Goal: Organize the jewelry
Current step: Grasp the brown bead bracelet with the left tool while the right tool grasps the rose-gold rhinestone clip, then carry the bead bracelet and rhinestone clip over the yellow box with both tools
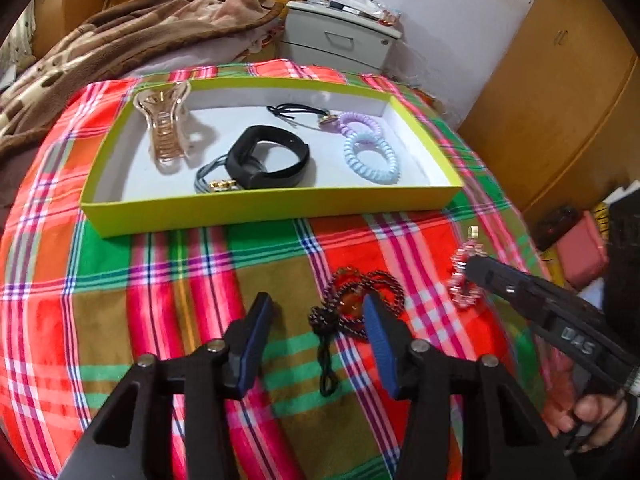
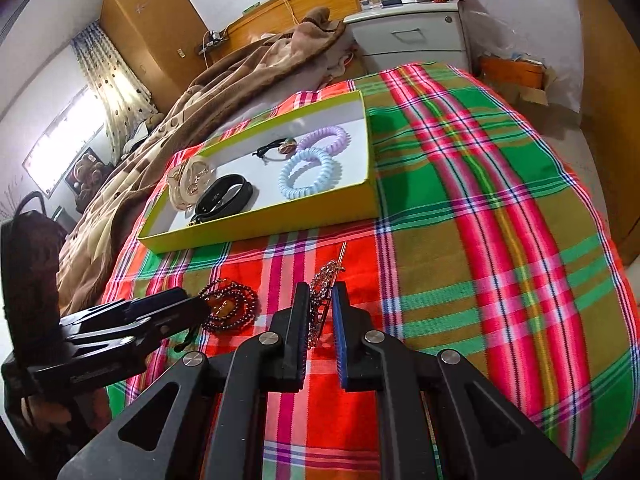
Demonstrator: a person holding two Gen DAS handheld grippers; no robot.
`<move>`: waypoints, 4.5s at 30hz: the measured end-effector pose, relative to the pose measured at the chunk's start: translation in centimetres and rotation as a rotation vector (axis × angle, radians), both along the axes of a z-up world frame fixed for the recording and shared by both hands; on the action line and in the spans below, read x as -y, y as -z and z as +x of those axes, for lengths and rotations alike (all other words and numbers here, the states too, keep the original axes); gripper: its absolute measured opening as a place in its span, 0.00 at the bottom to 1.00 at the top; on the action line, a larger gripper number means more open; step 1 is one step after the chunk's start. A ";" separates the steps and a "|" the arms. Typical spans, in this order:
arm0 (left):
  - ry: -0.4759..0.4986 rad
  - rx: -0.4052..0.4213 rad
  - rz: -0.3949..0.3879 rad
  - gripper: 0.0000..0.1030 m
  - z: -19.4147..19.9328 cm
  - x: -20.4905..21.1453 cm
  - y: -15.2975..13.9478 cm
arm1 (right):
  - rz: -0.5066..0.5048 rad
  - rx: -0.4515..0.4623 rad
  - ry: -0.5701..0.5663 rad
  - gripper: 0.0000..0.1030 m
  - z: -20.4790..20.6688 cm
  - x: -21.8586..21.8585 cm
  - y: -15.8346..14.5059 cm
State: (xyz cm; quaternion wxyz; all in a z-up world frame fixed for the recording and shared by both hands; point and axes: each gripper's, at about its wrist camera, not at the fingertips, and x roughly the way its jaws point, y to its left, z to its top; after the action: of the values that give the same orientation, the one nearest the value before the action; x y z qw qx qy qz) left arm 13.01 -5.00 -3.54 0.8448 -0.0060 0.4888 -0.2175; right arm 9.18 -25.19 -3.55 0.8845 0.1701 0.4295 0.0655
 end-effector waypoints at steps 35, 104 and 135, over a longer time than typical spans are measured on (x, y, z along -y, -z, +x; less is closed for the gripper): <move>0.048 0.053 0.011 0.14 -1.1 2.1 -1.0 | 0.020 0.023 0.008 0.11 -0.9 1.2 -0.5; 0.095 0.055 -0.073 0.14 0.5 0.8 -4.6 | 0.055 0.084 -0.007 0.11 0.4 2.3 -4.1; 0.025 0.081 -0.058 0.14 13.2 2.2 -3.6 | 0.022 -0.023 -0.070 0.11 11.3 0.8 -0.8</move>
State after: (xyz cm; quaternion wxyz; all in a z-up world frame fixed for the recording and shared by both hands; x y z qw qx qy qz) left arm 26.18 -7.21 0.09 0.8607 -0.0155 0.4476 -0.2421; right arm 20.52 -26.03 -2.71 0.8746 0.1657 0.4447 0.0991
